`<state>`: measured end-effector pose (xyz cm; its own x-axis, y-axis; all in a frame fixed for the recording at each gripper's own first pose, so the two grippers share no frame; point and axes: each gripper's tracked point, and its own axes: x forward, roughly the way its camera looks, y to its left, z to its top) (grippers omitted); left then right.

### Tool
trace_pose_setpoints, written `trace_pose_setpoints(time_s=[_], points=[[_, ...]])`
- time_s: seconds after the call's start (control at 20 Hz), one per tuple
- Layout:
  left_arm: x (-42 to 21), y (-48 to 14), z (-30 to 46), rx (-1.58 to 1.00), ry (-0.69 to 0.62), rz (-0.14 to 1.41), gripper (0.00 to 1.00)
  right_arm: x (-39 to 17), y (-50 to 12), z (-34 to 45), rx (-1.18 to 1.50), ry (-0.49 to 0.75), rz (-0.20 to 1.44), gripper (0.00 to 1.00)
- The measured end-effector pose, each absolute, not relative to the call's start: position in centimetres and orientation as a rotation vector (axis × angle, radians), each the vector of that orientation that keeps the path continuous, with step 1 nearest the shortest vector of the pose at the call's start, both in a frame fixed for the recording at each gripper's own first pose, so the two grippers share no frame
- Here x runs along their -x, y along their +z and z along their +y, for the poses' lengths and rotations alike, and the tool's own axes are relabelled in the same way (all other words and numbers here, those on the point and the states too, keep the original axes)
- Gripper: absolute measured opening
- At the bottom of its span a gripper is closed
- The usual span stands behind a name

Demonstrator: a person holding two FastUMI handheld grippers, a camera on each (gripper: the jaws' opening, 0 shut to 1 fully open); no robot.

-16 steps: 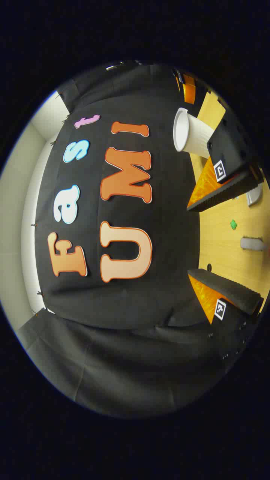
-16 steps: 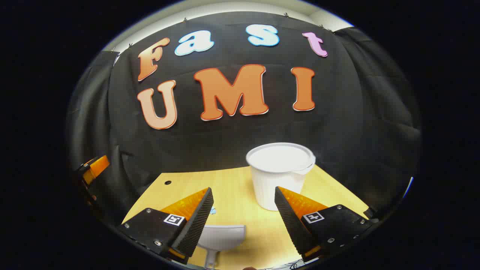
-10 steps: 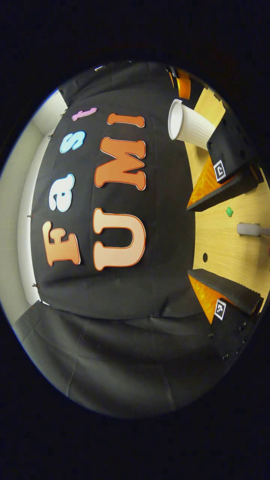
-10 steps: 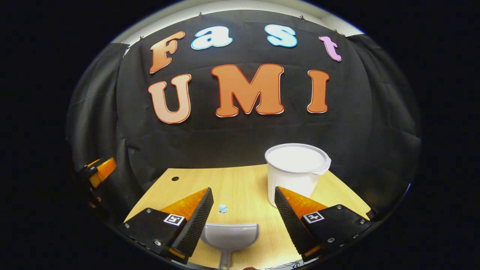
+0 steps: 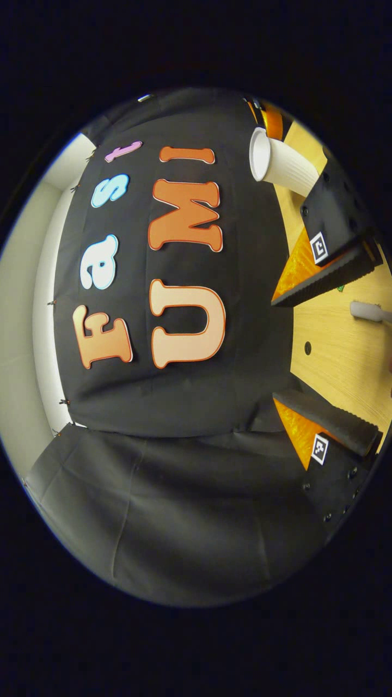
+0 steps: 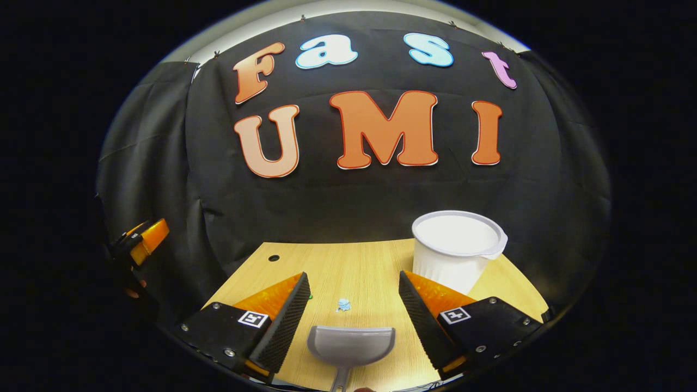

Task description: Pick up the small broom and dustpan from the desktop, sweep the trash into the dustpan with the broom, and then empty the trash into the garbage bin.

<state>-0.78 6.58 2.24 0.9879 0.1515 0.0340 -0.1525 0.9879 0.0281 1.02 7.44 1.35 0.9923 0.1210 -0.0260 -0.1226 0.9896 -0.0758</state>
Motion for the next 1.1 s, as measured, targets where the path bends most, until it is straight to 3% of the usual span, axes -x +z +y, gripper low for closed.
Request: trace_pose_setpoints(time_s=[0.55, 1.1], points=[[-2.3, 0.4, 7.8, -0.046, 0.037, 0.020, 0.98, -1.5, -3.1, 8.2, 0.112, 0.020, 0.174, 0.99], [-3.8, -2.2, 9.7, -0.052, 0.030, 0.055, 0.98, 1.3, -17.5, 7.3, 0.092, -0.040, 0.750, 0.99]])
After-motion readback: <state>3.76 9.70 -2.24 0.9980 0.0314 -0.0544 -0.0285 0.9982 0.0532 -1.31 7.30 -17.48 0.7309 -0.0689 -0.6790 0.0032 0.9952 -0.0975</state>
